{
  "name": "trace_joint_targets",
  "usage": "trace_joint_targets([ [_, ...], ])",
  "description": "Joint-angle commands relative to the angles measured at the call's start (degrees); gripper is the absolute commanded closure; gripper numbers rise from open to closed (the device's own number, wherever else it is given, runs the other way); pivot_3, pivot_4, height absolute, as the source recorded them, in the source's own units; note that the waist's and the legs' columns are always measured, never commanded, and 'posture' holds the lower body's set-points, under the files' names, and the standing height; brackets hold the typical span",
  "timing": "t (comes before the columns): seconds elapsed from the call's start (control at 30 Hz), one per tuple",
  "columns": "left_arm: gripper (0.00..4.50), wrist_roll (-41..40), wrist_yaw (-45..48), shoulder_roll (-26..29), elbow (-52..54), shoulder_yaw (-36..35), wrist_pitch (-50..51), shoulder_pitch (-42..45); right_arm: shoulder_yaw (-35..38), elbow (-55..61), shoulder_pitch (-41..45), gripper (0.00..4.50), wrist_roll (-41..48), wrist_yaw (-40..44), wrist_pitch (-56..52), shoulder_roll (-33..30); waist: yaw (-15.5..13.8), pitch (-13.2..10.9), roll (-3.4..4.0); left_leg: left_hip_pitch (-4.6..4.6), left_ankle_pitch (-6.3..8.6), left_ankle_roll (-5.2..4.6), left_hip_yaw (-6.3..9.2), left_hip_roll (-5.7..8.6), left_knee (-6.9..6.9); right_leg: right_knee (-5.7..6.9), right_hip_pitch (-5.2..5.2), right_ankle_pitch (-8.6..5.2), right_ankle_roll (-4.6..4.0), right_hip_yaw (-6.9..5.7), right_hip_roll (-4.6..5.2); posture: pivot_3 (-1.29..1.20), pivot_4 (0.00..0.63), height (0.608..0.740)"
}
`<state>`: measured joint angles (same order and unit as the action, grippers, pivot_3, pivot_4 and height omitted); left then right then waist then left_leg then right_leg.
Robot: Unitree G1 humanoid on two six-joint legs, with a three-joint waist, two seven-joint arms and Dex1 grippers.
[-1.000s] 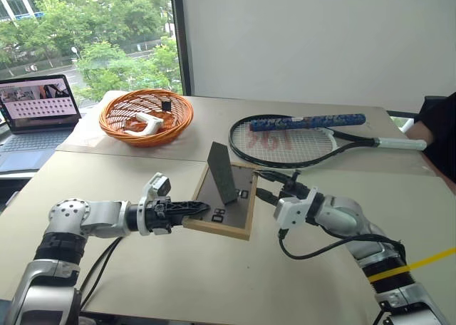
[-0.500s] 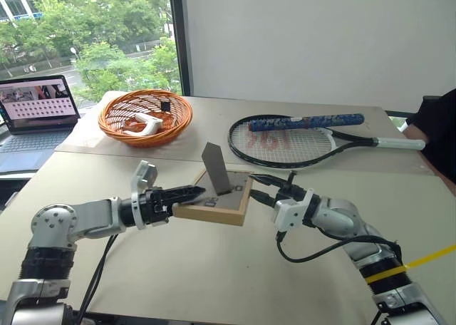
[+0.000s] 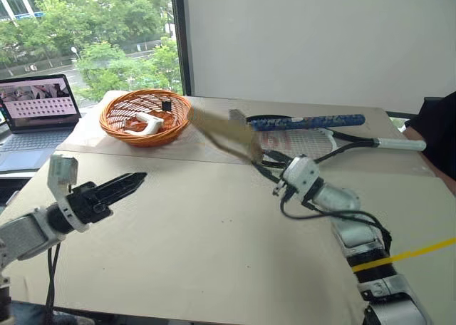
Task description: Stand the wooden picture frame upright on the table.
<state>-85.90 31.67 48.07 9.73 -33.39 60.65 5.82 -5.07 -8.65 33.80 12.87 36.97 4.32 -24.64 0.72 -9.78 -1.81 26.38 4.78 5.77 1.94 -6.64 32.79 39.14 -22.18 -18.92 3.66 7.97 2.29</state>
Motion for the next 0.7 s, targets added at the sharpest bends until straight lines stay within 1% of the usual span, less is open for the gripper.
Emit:
trace_joint_targets([
  [0.03,0.00,11.7,6.8,-0.7,7.8,1.7,-8.7,-3.2,4.3,2.6,5.1,3.30,12.7,2.7,-22.9,-0.5,0.0,0.0,0.01,0.00,0.00,0.00,0.00,0.00,-0.01,0.00,-0.01,0.00,-0.01,0.00,0.00,0.00,0.150,0.705],
  [0.1,0.00,19.1,11.6,-1.3,10.6,3.9,-15.2,-5.0,4.1,2.4,6.4,3.30,15.0,4.5,-30.3,-1.1,-0.1,0.0,0.01,0.00,0.00,0.00,0.00,0.00,-0.02,0.00,-0.05,0.00,-0.02,0.00,0.00,0.00,0.150,0.705],
  [0.13,0.00,20.6,13.4,-1.3,11.4,4.6,-16.2,-5.7,4.5,2.1,7.0,3.30,16.7,4.6,-34.8,-1.0,-0.1,0.0,0.00,0.00,0.01,-0.01,-0.01,0.00,-0.03,-0.02,-0.05,0.00,-0.02,0.00,0.00,0.00,0.150,0.705],
  [0.2,0.00,24.9,16.3,-2.1,12.0,5.8,-20.8,-6.0,5.1,1.0,7.6,3.30,18.1,4.9,-39.0,-0.2,-0.1,0.0,0.00,0.01,0.03,-0.04,-0.03,0.00,-0.05,-0.05,-0.07,-0.02,-0.04,0.00,0.00,0.00,0.150,0.705],
  [0.33,0.00,27.9,17.1,-3.7,10.3,6.7,-24.1,-4.0,6.7,-0.8,7.5,3.30,20.9,4.5,-46.0,1.9,0.0,0.0,0.00,0.04,0.05,-0.08,-0.04,0.00,-0.06,-0.06,-0.10,-0.03,-0.04,0.00,0.00,0.00,0.150,0.705],
  [0.47,0.00,28.9,18.2,-4.0,8.8,7.3,-24.6,-2.7,6.5,-2.4,5.2,3.30,20.3,4.8,-47.1,3.0,0.1,0.0,0.00,0.06,0.06,-0.10,-0.04,0.00,-0.05,-0.06,-0.11,-0.04,-0.02,0.01,0.00,0.00,0.150,0.705],
  [0.57,0.00,30.2,19.2,-4.0,7.8,8.0,-25.0,-1.9,6.8,-2.6,3.5,3.30,21.4,5.1,-49.7,3.7,0.1,0.0,0.00,0.05,0.09,-0.14,-0.04,0.00,-0.05,-0.06,-0.10,-0.05,-0.01,0.00,0.00,0.00,0.150,0.705],
  [0.7,0.00,31.9,18.5,-3.9,6.8,9.0,-24.2,-1.2,5.4,-0.2,0.5,3.30,21.0,6.0,-50.9,3.7,0.0,0.0,0.00,0.05,0.09,-0.14,-0.04,0.00,-0.01,-0.06,-0.08,-0.05,0.00,0.00,0.00,0.00,0.150,0.705],
])
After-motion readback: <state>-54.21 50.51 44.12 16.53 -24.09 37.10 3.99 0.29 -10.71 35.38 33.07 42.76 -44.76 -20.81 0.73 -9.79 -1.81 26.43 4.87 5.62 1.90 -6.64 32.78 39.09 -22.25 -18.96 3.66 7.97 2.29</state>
